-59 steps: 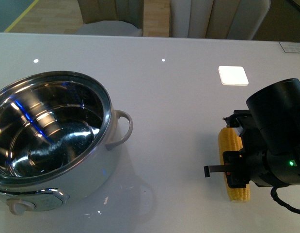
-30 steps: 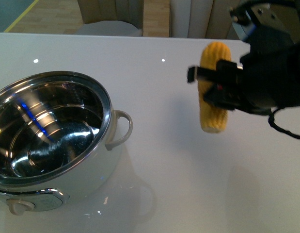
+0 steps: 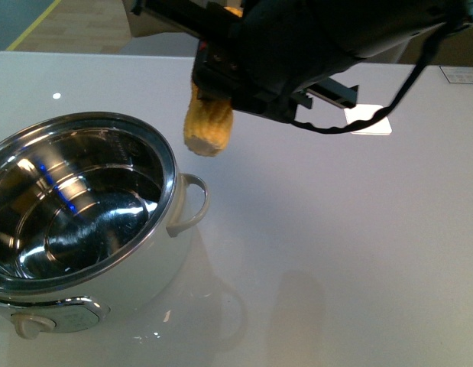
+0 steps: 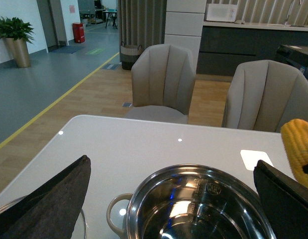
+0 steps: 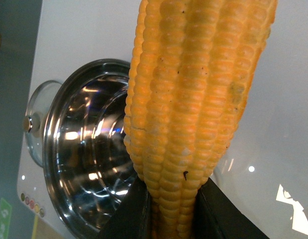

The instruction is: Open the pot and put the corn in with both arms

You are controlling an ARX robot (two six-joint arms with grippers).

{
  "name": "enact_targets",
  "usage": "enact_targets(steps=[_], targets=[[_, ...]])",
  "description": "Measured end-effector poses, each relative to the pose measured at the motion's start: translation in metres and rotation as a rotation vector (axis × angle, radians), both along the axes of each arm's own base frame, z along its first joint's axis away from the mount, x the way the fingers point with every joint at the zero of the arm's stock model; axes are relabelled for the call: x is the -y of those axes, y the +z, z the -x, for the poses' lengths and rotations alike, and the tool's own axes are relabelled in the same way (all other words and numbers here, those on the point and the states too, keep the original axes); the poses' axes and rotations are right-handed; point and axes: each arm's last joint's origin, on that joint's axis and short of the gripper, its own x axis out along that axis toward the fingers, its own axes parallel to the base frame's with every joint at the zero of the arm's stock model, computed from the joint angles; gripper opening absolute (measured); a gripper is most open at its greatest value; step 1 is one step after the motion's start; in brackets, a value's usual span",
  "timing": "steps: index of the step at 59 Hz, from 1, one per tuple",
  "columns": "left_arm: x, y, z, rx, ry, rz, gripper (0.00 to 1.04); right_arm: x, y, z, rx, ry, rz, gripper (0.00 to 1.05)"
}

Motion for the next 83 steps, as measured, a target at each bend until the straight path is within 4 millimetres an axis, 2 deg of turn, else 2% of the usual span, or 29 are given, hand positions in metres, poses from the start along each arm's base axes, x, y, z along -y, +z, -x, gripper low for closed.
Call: enact_targets(steps=[23,47,55,57,66,83], targets=[[0.0,0.0,0.0,0.0,0.0,0.0,0.98,-0.054,-0.024,0.005,-0.087,0.103,0.013,0.14],[0.0,0.0,0.0,0.0,0.0,0.0,0.98,-0.087,-0.049,0.01,-0.157,0.172,0.042,0.14],[0.0,0.0,0.0,0.0,0.0,0.0,0.98,-0.093,-0.058,0.011,-0.19,0.192,0.061,0.14],[0.0,0.0,0.0,0.0,0.0,0.0,0.98,-0.093,-0.059,0.011,-0.193,0.2,0.066,0.17],[0.0,0.0,0.0,0.0,0.0,0.0,0.98,-0.093,-0.059,0.012,-0.2,0.218,0.069,0.45],[0.0,0.0,0.0,0.0,0.0,0.0,0.98,-0.087,-0.063,0.014,-0.207,0.217,0.061,0.87]])
